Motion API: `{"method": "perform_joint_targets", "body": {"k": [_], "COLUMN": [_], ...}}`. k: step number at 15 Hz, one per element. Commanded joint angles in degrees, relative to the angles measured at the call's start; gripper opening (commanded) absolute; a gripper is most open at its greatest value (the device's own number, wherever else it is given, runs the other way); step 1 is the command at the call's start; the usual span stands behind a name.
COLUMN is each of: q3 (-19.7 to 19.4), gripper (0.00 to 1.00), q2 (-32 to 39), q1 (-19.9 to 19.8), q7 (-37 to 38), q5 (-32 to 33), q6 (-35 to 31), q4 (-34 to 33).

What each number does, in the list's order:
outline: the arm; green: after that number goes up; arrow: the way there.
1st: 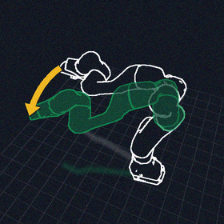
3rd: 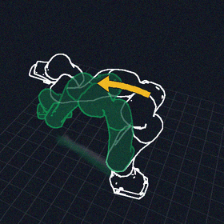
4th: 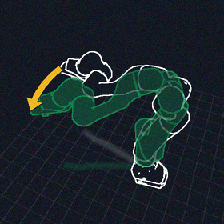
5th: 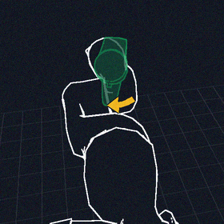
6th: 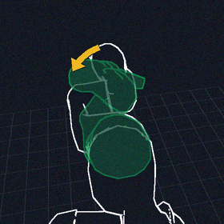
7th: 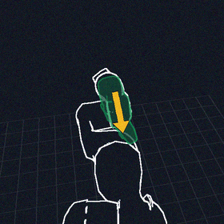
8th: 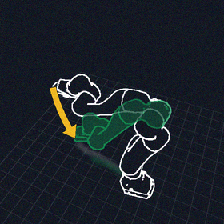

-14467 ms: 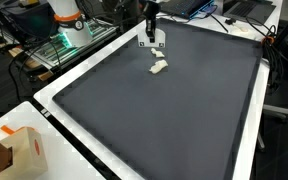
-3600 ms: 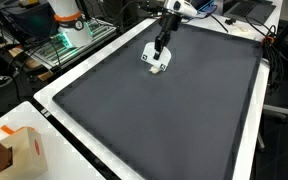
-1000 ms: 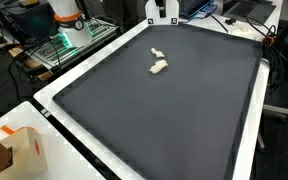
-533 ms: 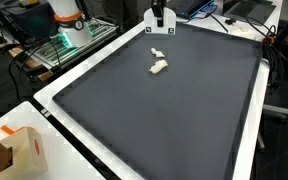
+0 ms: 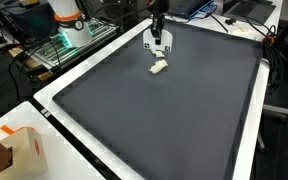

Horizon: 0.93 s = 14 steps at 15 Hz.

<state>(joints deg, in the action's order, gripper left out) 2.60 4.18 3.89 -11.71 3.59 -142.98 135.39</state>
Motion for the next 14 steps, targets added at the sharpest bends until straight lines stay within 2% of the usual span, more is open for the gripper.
{"method": "perform_joint_targets", "body": {"k": [1, 5, 14], "q3": [0.13, 0.56, 2.19], "gripper": [0.01, 0.01, 0.01], "q2": [4.18, 7.69, 12.76], "q1": [-1.0, -1.67, -2.41], "q7": [-2.16, -3.79, -6.29], "q5": [0.11, -0.48, -1.0], "q6": [-3.14, -6.21, -8.69], "q4": [-1.23, -2.06, -5.25]}}
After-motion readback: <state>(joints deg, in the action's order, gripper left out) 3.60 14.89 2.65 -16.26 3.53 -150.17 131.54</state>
